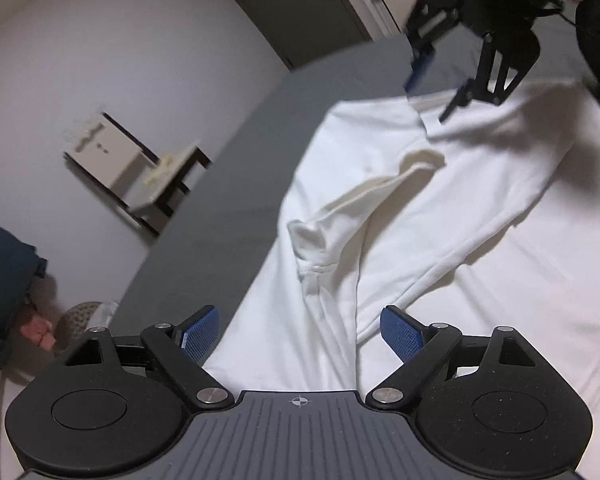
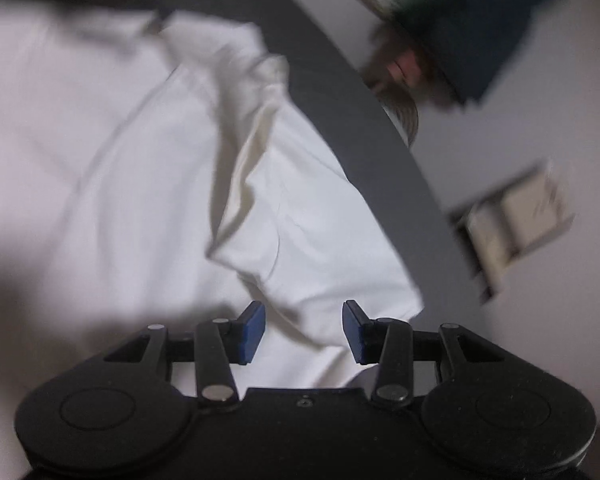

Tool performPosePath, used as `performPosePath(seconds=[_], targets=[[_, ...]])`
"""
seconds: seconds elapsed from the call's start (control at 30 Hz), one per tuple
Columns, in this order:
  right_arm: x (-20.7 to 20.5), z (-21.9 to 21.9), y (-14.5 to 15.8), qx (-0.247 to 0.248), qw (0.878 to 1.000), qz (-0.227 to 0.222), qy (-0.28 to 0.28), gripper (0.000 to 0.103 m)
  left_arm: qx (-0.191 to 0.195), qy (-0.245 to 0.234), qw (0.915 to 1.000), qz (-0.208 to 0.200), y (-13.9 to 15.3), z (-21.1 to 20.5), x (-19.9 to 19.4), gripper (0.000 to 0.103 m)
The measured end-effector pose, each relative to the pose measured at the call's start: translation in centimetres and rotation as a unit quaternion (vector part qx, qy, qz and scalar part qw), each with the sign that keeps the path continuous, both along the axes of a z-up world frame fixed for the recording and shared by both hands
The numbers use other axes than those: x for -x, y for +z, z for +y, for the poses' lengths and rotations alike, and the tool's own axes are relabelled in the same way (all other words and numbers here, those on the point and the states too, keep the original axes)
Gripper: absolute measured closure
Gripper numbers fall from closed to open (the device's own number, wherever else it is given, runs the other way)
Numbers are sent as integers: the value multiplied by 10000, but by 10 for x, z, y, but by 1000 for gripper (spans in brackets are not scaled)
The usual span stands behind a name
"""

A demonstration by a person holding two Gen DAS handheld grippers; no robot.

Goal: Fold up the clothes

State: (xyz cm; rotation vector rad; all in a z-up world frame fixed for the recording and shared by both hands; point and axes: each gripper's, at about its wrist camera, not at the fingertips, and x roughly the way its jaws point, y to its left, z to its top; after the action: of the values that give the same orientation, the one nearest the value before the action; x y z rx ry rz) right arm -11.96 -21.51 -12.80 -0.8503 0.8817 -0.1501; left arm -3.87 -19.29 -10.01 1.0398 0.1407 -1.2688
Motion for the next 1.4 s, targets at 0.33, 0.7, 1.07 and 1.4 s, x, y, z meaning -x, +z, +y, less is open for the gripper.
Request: performPosePath(seconds=[0.33, 0.7, 1.07, 1.4], targets=[[-11, 9, -49, 1517, 9849, 212, 810, 62, -900, -220, 9957, 8, -35, -47, 6, 58], [-2, -1, 7, 1568, 9793, -1180, 504, 99, -54, -386, 9968, -700, -3, -13, 5, 99], [18, 8, 18, 144, 9971, 127, 737, 99, -704, -1467, 9864, -252, -19, 50, 50, 99], [13, -62, 47, -2495, 9659, -107, -690, 60, -62, -311, 9886, 1472, -12, 76, 29, 33]])
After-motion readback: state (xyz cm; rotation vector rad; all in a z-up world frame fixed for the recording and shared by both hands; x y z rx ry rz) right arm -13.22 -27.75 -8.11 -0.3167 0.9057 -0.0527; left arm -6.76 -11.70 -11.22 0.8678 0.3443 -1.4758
